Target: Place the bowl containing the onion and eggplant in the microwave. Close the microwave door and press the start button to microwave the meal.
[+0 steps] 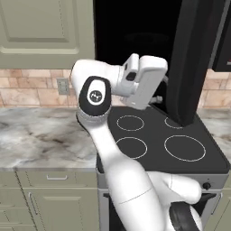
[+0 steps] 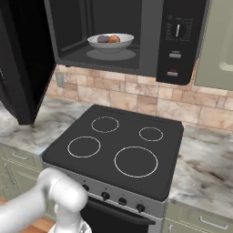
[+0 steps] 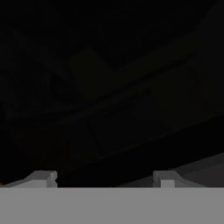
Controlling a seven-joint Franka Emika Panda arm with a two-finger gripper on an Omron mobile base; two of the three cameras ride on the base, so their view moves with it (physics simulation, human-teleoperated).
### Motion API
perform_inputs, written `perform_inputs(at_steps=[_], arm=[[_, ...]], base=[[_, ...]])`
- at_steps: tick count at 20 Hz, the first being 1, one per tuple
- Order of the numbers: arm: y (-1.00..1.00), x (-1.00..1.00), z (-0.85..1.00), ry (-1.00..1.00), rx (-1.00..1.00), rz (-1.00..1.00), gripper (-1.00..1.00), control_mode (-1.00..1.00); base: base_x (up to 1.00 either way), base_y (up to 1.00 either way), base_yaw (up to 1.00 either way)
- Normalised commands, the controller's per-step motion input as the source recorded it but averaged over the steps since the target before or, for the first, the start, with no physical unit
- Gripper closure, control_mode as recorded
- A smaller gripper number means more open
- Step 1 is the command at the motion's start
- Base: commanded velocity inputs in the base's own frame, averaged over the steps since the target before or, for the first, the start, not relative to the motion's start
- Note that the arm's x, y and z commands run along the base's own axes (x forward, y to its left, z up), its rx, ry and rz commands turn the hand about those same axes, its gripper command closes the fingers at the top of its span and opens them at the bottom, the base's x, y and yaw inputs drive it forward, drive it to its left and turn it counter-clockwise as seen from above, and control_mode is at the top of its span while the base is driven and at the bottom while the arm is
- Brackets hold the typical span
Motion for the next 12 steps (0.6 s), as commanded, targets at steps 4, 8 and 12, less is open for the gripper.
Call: perform_inputs(at_steps=[4,8,12], arm=[[-0.89,-0.01,0.00,-0.01,0.01,0.04,-1.00,-1.00],[-0.69,0.01,0.00,0.00,0.01,0.15,-1.00,-1.00],[-0.54,0.31,0.00,0.00,0.02,0.23,-1.00,-1.00]], base=[[0.00,0.00,0.00],[0.00,0.00,0.00],[0.00,0.00,0.00]])
